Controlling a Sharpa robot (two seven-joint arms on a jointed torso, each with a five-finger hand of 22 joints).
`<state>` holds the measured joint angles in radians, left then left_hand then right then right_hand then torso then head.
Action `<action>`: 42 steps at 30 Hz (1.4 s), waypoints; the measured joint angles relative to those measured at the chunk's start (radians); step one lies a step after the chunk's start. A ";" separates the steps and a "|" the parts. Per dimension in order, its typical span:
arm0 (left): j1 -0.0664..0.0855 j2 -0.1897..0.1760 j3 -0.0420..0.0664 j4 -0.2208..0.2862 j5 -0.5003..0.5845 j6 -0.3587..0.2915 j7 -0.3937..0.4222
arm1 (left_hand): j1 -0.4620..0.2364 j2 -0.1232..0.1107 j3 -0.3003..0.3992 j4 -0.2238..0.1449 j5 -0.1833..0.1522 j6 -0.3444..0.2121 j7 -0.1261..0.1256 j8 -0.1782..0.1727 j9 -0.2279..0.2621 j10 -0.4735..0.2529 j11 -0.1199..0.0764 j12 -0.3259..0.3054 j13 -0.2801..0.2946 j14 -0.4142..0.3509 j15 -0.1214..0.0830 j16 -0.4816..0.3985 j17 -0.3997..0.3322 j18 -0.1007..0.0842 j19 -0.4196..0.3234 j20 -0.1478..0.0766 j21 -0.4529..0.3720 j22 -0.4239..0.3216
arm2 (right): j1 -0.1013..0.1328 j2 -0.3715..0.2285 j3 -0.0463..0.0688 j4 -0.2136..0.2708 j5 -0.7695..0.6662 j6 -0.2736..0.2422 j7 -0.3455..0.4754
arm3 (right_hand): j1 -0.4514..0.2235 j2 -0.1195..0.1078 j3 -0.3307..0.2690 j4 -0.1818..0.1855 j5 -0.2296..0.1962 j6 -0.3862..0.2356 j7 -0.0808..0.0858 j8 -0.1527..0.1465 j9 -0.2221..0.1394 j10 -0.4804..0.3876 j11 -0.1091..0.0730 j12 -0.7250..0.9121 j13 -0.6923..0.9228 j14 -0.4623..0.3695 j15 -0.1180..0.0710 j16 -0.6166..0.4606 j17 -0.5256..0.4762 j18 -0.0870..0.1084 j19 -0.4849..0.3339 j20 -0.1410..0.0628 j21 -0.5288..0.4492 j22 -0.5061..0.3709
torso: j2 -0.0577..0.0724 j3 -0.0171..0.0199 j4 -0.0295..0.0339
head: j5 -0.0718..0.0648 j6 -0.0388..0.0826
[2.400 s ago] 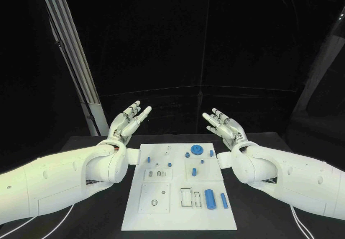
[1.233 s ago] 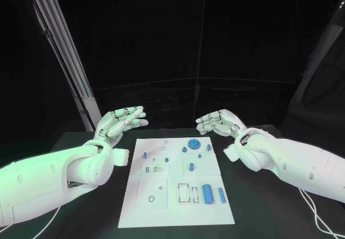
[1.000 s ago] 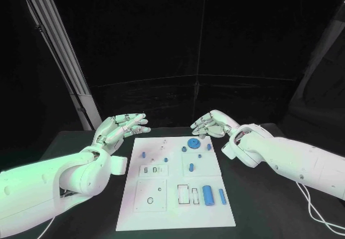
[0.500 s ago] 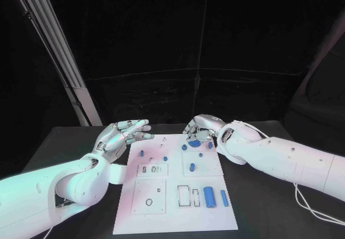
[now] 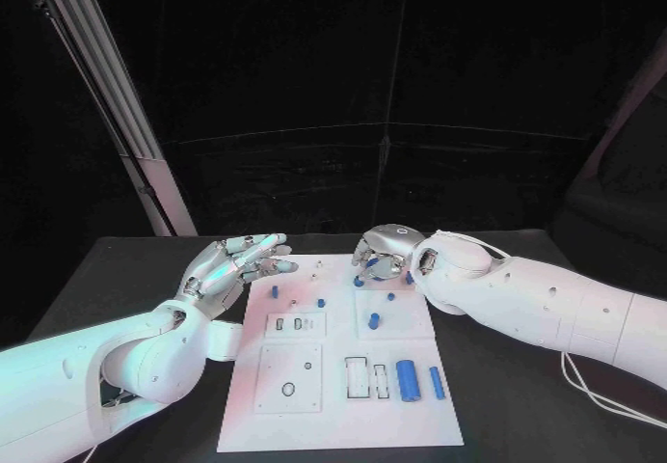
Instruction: Assemble the parts on the task board
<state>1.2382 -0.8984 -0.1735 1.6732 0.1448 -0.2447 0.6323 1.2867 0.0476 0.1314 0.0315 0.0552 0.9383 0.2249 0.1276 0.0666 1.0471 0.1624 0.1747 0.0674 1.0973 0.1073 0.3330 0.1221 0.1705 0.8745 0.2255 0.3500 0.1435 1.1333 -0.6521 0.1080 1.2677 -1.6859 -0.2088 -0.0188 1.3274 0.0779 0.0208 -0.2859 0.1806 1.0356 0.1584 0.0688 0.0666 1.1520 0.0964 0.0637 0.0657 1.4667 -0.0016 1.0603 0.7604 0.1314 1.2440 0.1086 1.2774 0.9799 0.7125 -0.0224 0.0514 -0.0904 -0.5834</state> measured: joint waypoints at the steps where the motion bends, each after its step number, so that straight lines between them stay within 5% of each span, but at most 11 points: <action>1: 0.001 -0.001 0.000 0.000 0.000 0.001 -0.001 | 0.000 0.000 0.000 0.000 0.000 0.000 0.000 0.000 0.000 0.000 0.000 0.000 0.000 0.000 0.000 0.000 0.000 0.000 0.000 0.000 0.000 0.000 | 0.001 0.000 0.000 0.001 -0.006 0.009 -0.004 | -0.002 -0.002 0.002 0.002 0.000 0.000 0.000 0.000 0.000 0.000 0.000 0.000 0.000 0.000 0.000 0.008 0.007 0.000 0.000 0.000 0.003 0.005 | 0.002 -0.0005 0.0007 | -0.001 0.000; 3: 0.002 -0.001 0.000 0.000 0.001 0.001 -0.001 | 0.000 0.000 0.000 0.000 0.000 0.000 0.000 0.000 0.000 0.000 0.000 0.000 0.000 0.000 0.000 0.000 0.000 0.000 0.000 0.000 0.000 0.000 | 0.001 -0.001 0.000 0.004 -0.015 0.023 -0.010 | -0.004 -0.004 0.003 0.003 0.000 0.000 0.000 0.000 0.000 -0.006 -0.002 0.000 0.000 0.000 0.000 0.024 0.022 -0.016 0.004 0.004 0.013 0.019 | 0.005 -0.0012 0.0012 | -0.001 0.000; 15: 0.007 -0.004 0.000 -0.002 0.002 0.003 -0.006 | 0.000 0.000 0.000 0.000 0.000 0.000 0.000 0.000 0.000 0.000 0.000 0.000 0.000 0.004 0.004 -0.005 0.001 0.000 0.000 0.000 0.000 0.000 | 0.003 -0.002 0.000 0.016 -0.041 0.083 -0.027 | -0.006 -0.006 0.027 0.000 -0.012 -0.006 0.006 0.000 0.000 -0.018 0.004 0.000 0.000 0.000 0.007 0.059 0.050 -0.016 0.006 0.006 0.032 0.046 | 0.020 -0.0026 0.0048 | -0.002 0.000; 24: 0.009 -0.004 0.000 -0.005 0.003 0.004 -0.010 | 0.000 0.000 0.000 0.000 0.000 0.000 0.000 -0.004 -0.001 0.000 0.000 0.000 0.000 0.004 0.004 -0.005 0.001 0.000 0.000 0.000 -0.001 -0.001 | 0.003 0.002 0.000 0.012 -0.046 0.094 -0.031 | 0.009 0.021 0.093 -0.001 -0.039 -0.007 0.007 0.000 0.000 -0.021 0.007 0.000 -0.001 0.000 0.007 0.080 0.064 -0.015 0.006 0.006 0.050 0.063 | 0.029 -0.0036 0.0086 | -0.002 -0.002; 36: 0.012 -0.003 0.000 -0.010 0.003 0.006 -0.016 | 0.000 0.000 0.000 0.000 0.000 0.000 0.000 -0.003 -0.001 0.000 0.000 -0.005 -0.001 0.004 0.004 -0.005 0.002 0.000 0.000 0.000 -0.001 -0.001 | 0.006 0.003 0.001 0.014 -0.049 0.093 -0.032 | 0.000 0.021 0.187 0.001 -0.050 0.008 0.005 0.000 0.000 0.003 0.001 0.000 -0.002 -0.003 0.011 0.108 0.079 -0.015 0.003 0.008 0.069 0.085 | 0.037 -0.0036 0.0103 | -0.005 -0.001; 42: 0.012 -0.003 0.000 -0.013 0.004 0.009 -0.019 | 0.000 0.000 0.000 0.000 0.000 0.000 0.000 -0.003 -0.001 0.000 0.000 -0.005 -0.001 0.003 0.004 -0.005 0.002 0.000 0.000 0.000 -0.001 -0.002 | 0.007 0.003 0.001 0.019 -0.050 0.074 -0.033 | 0.000 0.021 0.281 0.001 -0.102 0.045 0.005 0.004 0.003 0.040 0.004 0.001 -0.001 -0.003 0.011 0.126 0.092 -0.015 0.010 0.003 0.089 0.113 | 0.040 -0.0045 0.0112 | -0.005 -0.001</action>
<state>1.2500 -0.9016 -0.1732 1.6602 0.1483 -0.2361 0.6132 1.2866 0.0476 0.1314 0.0315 0.0552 0.9382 0.2249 0.1243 0.0659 1.0470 0.1625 0.1700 0.0668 1.1008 0.1110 0.3283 0.1238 0.1700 0.8744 0.2255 0.3494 0.1419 1.1399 -0.6487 0.1088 1.2870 -1.7362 -0.1348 -0.0518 1.3278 0.0986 0.3022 -0.2854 0.0791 1.0806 0.1635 0.0732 0.0691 1.1920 0.0999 0.0647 0.0647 1.4633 0.0090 1.1864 0.8523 0.1161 1.2538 0.1112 1.3660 1.0925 0.7524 -0.0269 0.0626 -0.0954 -0.5845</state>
